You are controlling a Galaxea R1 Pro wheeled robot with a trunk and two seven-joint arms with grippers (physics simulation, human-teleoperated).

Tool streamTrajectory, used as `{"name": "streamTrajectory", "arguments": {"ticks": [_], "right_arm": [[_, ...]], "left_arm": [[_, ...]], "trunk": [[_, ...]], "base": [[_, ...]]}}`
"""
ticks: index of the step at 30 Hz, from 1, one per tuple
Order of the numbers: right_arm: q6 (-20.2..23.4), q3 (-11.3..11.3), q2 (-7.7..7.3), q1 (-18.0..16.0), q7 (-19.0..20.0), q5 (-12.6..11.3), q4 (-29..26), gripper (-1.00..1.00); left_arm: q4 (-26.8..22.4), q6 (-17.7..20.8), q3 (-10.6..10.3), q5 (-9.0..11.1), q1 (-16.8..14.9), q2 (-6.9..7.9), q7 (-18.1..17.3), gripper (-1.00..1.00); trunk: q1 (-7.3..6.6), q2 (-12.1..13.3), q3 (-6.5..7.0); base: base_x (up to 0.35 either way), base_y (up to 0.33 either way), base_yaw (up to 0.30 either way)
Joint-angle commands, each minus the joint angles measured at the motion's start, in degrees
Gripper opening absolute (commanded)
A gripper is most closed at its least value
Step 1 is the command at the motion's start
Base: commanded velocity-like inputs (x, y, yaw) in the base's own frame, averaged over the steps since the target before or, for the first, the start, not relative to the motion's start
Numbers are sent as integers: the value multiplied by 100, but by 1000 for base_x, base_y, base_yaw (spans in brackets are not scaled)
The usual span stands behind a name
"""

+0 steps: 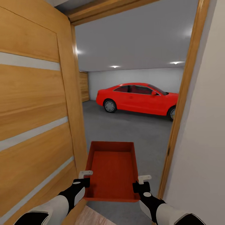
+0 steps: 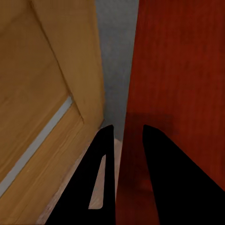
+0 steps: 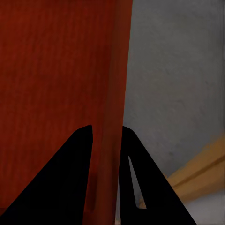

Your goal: Move the two storage containers from the living room to the garage. In the garage, place one container on the floor and stack the other container on top of it (either order is fine).

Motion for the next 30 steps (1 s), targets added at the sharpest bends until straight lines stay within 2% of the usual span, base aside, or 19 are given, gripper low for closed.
{"name": "streamTrajectory", "arguments": {"ticks": [1,12,30], "right_arm": [[-1,-430,4,-9,-2,-7,0,-100],[-1,-430,-3,-9,-1,-8,-2,-100],[-1,-430,0,-9,-2,-8,0,-100]], "left_arm": [[-23,19,-17,-21,0,6,29,-100],[-25,19,-17,-21,0,6,29,-100],[-22,19,-17,-21,0,6,29,-100]], "trunk": [[5,-9,-11],[5,-9,-11],[5,-9,-11]], "base": [[291,199,-48],[291,199,-37],[291,199,-272]]}}
